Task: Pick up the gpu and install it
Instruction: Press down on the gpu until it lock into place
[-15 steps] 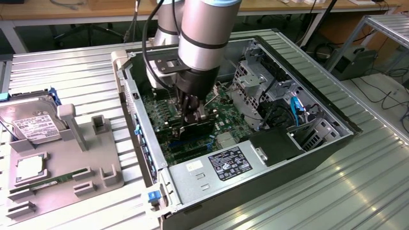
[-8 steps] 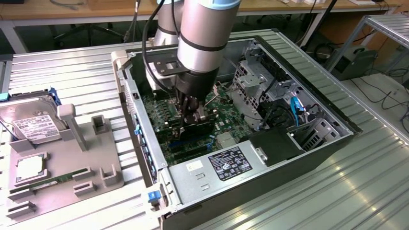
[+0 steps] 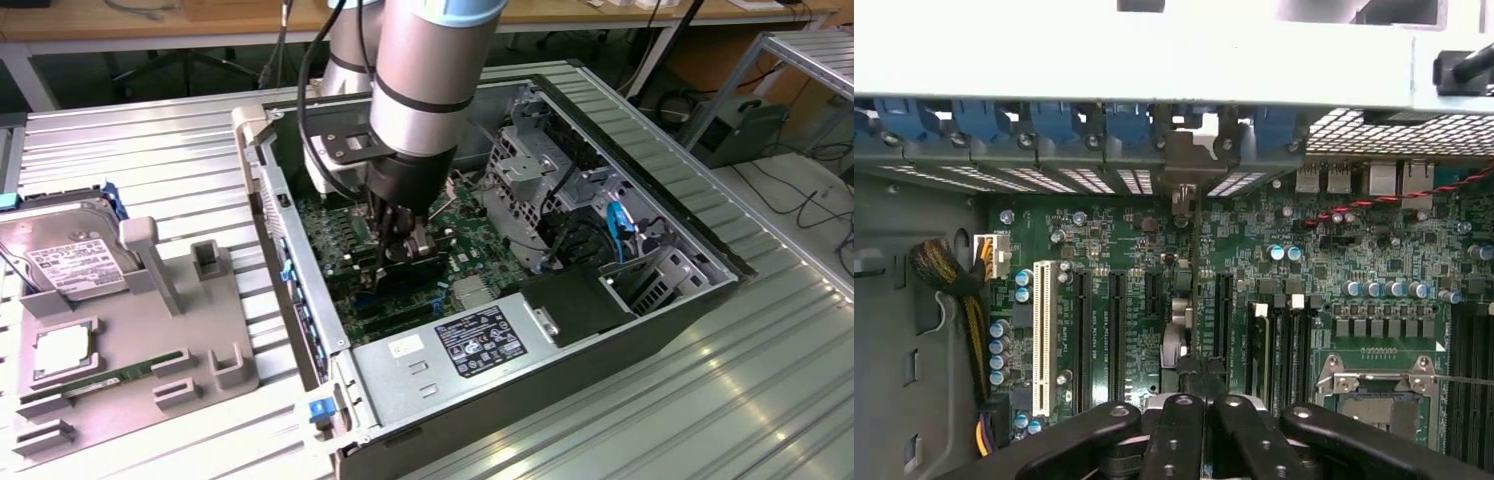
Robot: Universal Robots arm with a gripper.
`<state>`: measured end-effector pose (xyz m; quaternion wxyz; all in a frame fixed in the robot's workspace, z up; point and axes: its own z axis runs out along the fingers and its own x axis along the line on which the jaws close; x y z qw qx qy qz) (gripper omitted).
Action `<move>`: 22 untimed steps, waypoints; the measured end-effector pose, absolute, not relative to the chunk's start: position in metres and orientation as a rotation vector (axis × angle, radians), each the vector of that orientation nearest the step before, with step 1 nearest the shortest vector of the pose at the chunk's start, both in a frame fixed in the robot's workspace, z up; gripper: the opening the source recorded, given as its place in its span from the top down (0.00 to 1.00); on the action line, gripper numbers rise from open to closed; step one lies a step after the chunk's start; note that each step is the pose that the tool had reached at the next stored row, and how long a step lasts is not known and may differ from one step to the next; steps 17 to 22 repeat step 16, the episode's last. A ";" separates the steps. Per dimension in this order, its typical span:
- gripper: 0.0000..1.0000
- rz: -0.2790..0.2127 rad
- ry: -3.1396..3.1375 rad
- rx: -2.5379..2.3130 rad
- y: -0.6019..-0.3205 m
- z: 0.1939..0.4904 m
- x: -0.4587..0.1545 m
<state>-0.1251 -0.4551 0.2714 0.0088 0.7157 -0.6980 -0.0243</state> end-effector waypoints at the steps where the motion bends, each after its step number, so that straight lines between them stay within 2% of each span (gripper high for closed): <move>1: 0.89 -0.076 -2.181 2.237 -0.455 0.273 -0.125; 7: 0.89 -0.077 -2.179 2.236 -0.455 0.300 -0.125; 22: 0.89 -0.077 -2.179 2.236 -0.455 0.302 -0.125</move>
